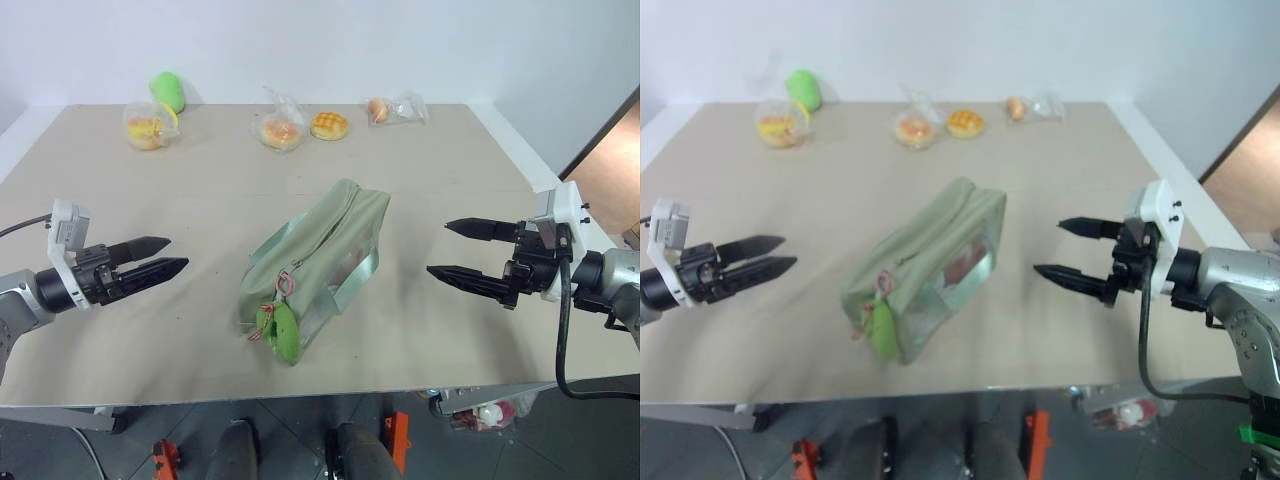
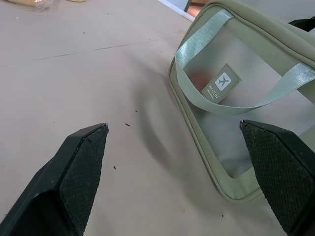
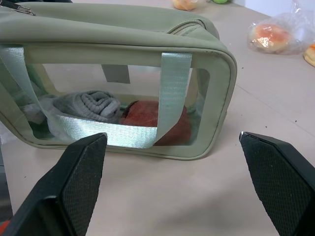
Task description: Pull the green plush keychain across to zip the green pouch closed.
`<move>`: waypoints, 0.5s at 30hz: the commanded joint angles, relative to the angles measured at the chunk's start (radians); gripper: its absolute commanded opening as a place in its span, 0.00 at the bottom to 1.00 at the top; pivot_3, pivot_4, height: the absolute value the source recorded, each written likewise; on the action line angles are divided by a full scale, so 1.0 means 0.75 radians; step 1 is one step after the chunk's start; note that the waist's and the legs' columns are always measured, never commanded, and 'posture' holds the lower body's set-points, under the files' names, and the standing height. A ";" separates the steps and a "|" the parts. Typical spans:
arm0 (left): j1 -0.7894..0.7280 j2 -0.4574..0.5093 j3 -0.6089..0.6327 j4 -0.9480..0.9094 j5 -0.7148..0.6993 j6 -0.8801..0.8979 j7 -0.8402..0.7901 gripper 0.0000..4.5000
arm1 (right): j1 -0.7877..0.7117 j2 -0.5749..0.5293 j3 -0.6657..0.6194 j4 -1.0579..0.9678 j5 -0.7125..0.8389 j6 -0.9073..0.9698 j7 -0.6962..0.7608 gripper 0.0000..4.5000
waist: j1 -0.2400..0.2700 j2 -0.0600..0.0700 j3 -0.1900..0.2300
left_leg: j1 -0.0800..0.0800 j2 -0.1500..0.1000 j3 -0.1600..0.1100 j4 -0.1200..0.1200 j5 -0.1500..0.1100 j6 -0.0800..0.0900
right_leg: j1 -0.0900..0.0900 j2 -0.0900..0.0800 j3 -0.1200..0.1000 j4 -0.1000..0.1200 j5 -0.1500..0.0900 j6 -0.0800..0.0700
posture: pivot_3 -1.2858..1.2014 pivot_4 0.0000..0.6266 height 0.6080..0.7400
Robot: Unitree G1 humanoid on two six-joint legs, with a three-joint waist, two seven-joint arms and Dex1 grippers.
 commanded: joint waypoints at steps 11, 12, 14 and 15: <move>-0.288 -0.023 -0.084 -0.104 -0.031 -0.016 0.016 0.99 | -0.671 -0.129 0.393 0.191 -0.248 -0.346 0.435 1.00 | -0.003 0.001 0.001 | -0.001 0.000 0.005 0.003 0.001 0.001 | -0.008 0.003 0.011 0.000 0.007 -0.004 | 0.52 0.24 1.00; -0.301 -0.026 -0.089 -0.120 -0.036 -0.015 0.013 0.99 | -0.716 -0.125 0.428 0.205 -0.267 -0.375 0.480 1.00 | -0.003 0.001 0.001 | -0.001 0.000 0.005 0.003 0.001 0.001 | -0.008 0.004 0.011 0.000 0.007 -0.004 | 0.52 0.24 1.00; -0.334 -0.033 -0.099 -0.152 -0.049 -0.010 0.010 0.99 | -0.814 -0.094 0.502 0.244 -0.302 -0.425 0.569 1.00 | -0.003 0.001 0.000 | -0.001 0.000 0.005 0.001 0.001 0.001 | -0.008 0.005 0.012 0.000 0.009 0.002 | 0.52 0.24 1.00; -0.355 -0.035 -0.106 -0.169 -0.055 -0.011 0.009 0.99 | -0.874 -0.063 0.549 0.262 -0.316 -0.446 0.617 1.00 | -0.002 0.001 0.000 | -0.001 0.000 0.005 0.001 0.001 0.001 | -0.008 0.005 0.012 0.000 0.009 0.002 | 0.52 0.24 1.00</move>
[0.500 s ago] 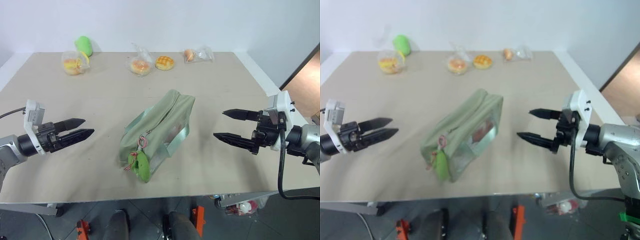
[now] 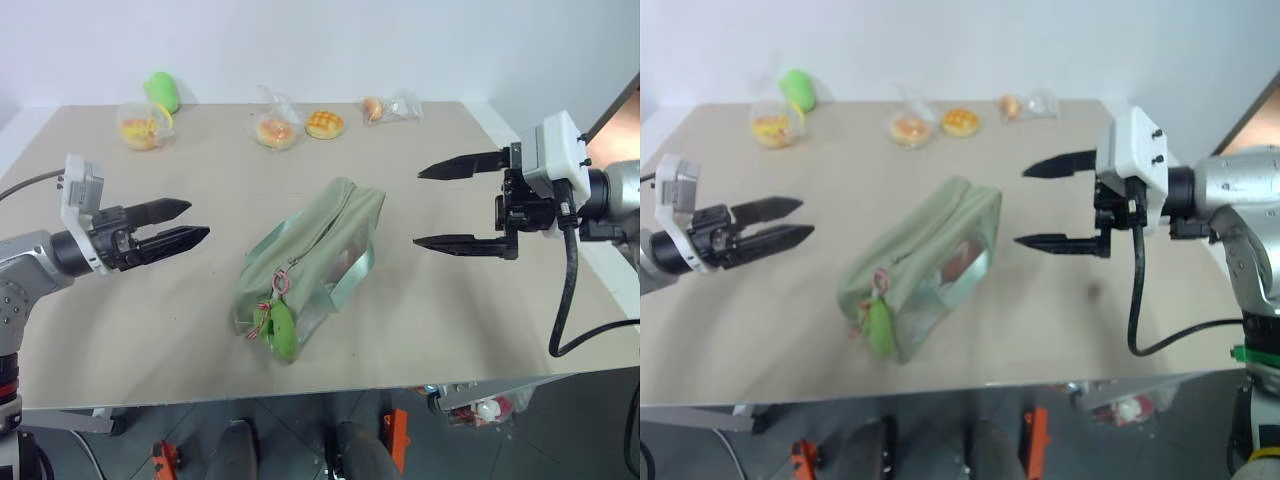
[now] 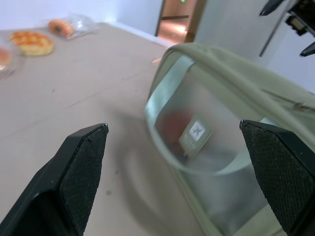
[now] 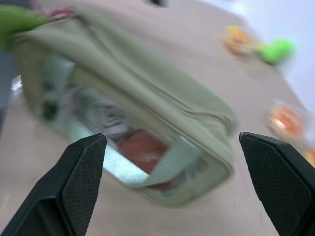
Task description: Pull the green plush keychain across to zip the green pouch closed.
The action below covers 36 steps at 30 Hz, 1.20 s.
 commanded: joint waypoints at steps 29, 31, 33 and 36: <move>-0.082 -0.065 -0.049 -0.243 -0.130 0.009 0.084 1.00 | -0.483 0.477 0.584 0.630 -0.446 -0.677 0.374 0.19 | 0.001 0.001 0.001 | -0.003 0.004 0.001 0.001 0.001 -0.003 | -0.005 0.005 0.002 0.002 0.005 -0.004 | 0.52 0.24 1.00; -0.091 -0.072 -0.050 -0.215 -0.129 0.004 0.082 1.00 | -0.494 0.482 0.581 0.644 -0.458 -0.689 0.369 0.07 | 0.002 0.001 0.001 | -0.003 0.004 0.000 0.001 0.001 -0.003 | -0.005 0.006 0.002 0.002 0.005 -0.004 | 0.52 0.24 1.00; -0.101 -0.077 -0.061 -0.182 -0.111 -0.005 0.082 1.00 | -0.513 0.488 0.578 0.664 -0.469 -0.695 0.360 0.01 | 0.002 0.001 0.001 | -0.003 0.004 0.000 0.001 0.001 -0.003 | -0.005 0.006 0.002 0.002 0.005 -0.004 | 0.52 0.24 1.00; -0.103 -0.088 -0.067 -0.134 -0.091 -0.017 0.083 1.00 | -0.551 0.501 0.572 0.710 -0.505 -0.704 0.323 0.01 | 0.001 0.001 0.001 | -0.002 0.005 0.000 0.001 0.002 -0.005 | -0.005 0.006 0.002 0.002 0.005 -0.003 | 0.52 0.24 1.00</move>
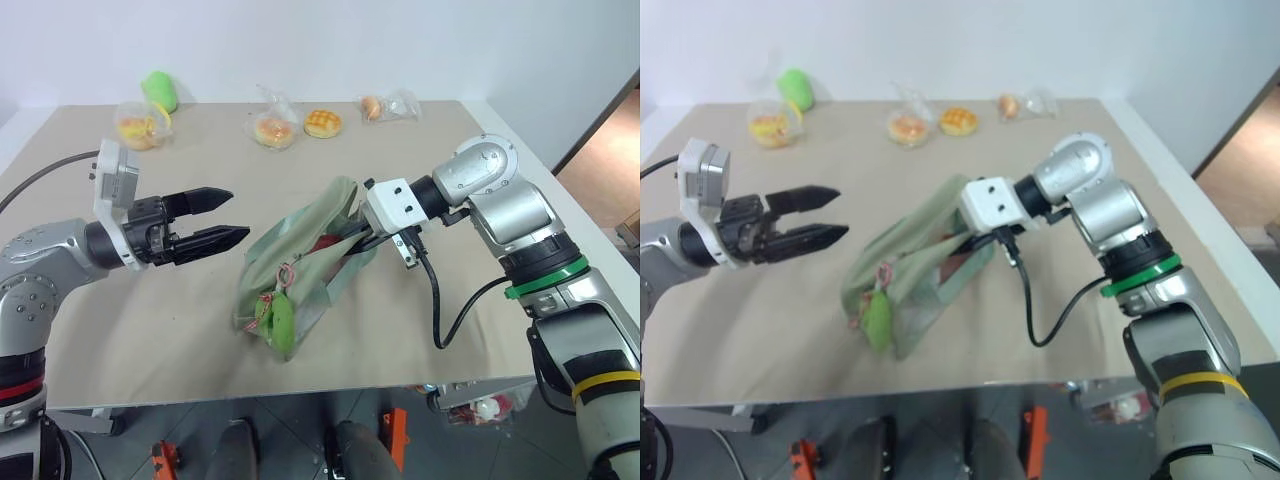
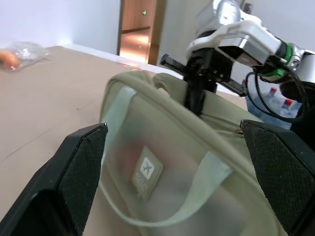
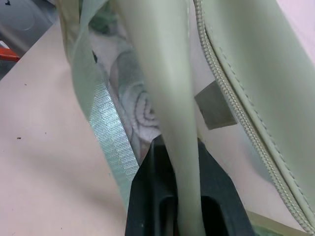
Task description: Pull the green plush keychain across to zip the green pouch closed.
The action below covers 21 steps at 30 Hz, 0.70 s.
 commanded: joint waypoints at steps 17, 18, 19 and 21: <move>0.076 -0.083 0.064 0.009 0.014 -0.060 0.055 1.00 | -0.359 -0.030 -0.087 0.160 -0.319 0.450 -0.173 0.01 | -0.007 0.001 0.000 | -0.003 0.001 0.000 -0.004 0.002 -0.003 | -0.005 0.001 0.000 0.000 0.004 -0.008 | 0.52 0.24 1.00; 0.076 -0.082 0.068 0.010 0.015 -0.062 0.058 1.00 | -0.363 -0.009 -0.091 0.147 -0.322 0.505 -0.194 0.01 | -0.011 0.001 0.000 | -0.003 0.002 0.000 -0.004 0.002 -0.003 | -0.006 0.003 0.001 0.000 0.005 -0.009 | 0.52 0.24 1.00; 0.075 -0.078 0.074 0.010 0.013 -0.062 0.062 1.00 | -0.364 0.011 -0.091 0.133 -0.325 0.571 -0.213 0.01 | -0.013 0.001 0.000 | -0.003 0.003 0.000 -0.004 0.002 -0.003 | -0.006 0.004 0.001 0.000 0.005 -0.009 | 0.52 0.24 1.00; 0.077 -0.071 0.084 0.003 0.012 -0.060 0.074 1.00 | -0.352 0.031 -0.092 0.101 -0.331 0.654 -0.231 0.01 | -0.013 0.001 0.000 | -0.002 0.004 0.000 -0.004 0.002 -0.003 | -0.006 0.005 0.001 0.001 0.005 -0.010 | 0.52 0.24 1.00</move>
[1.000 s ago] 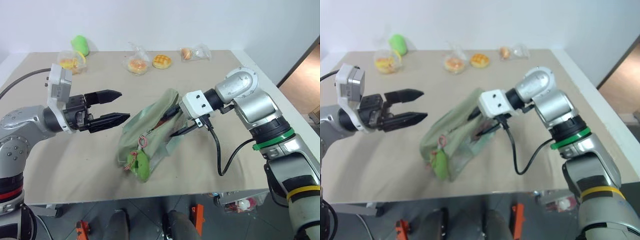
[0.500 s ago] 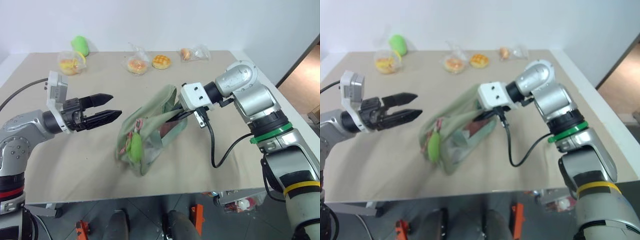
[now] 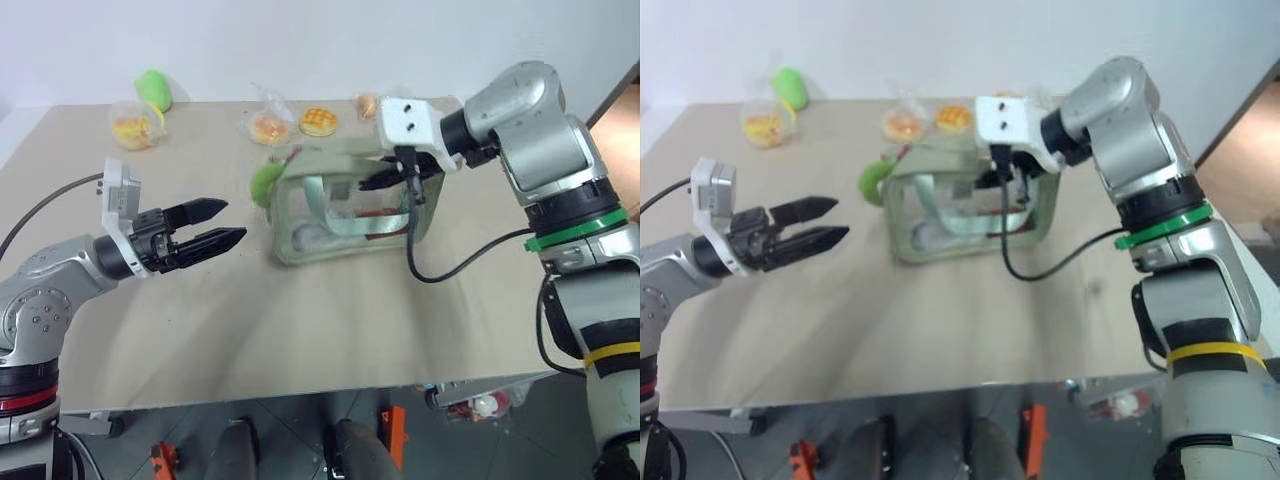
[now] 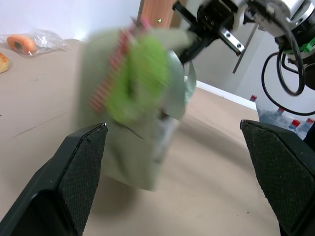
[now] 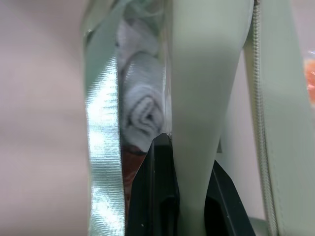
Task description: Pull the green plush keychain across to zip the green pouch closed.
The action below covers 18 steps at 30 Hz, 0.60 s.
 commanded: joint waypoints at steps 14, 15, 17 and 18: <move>0.296 0.290 0.337 -0.206 -0.055 0.029 -0.092 1.00 | 0.186 0.202 -0.009 -0.424 0.022 0.635 -0.212 0.01 | -0.002 -0.002 -0.001 | 0.001 0.000 0.001 0.000 -0.002 -0.003 | -0.001 -0.001 0.000 0.000 -0.002 0.000 | 0.52 0.24 1.00; 0.293 0.287 0.335 -0.201 -0.057 0.031 -0.085 1.00 | 0.173 0.222 -0.014 -0.419 0.032 0.662 -0.221 0.01 | -0.004 -0.002 -0.001 | 0.003 0.000 0.000 0.000 -0.002 -0.003 | -0.001 -0.001 0.000 0.000 -0.003 0.002 | 0.52 0.24 1.00; 0.291 0.280 0.326 -0.201 -0.056 0.031 -0.077 1.00 | 0.147 0.244 -0.025 -0.411 0.048 0.685 -0.227 0.01 | -0.014 -0.002 -0.001 | 0.006 0.000 -0.001 0.000 -0.002 -0.003 | -0.001 0.001 0.000 0.000 -0.001 -0.001 | 0.52 0.24 1.00; 0.289 0.275 0.317 -0.202 -0.054 0.029 -0.074 1.00 | 0.129 0.249 -0.034 -0.408 0.063 0.684 -0.213 0.01 | -0.020 -0.002 -0.001 | 0.006 0.001 -0.002 0.000 -0.001 -0.003 | -0.001 0.001 0.000 0.000 0.000 -0.002 | 0.52 0.24 1.00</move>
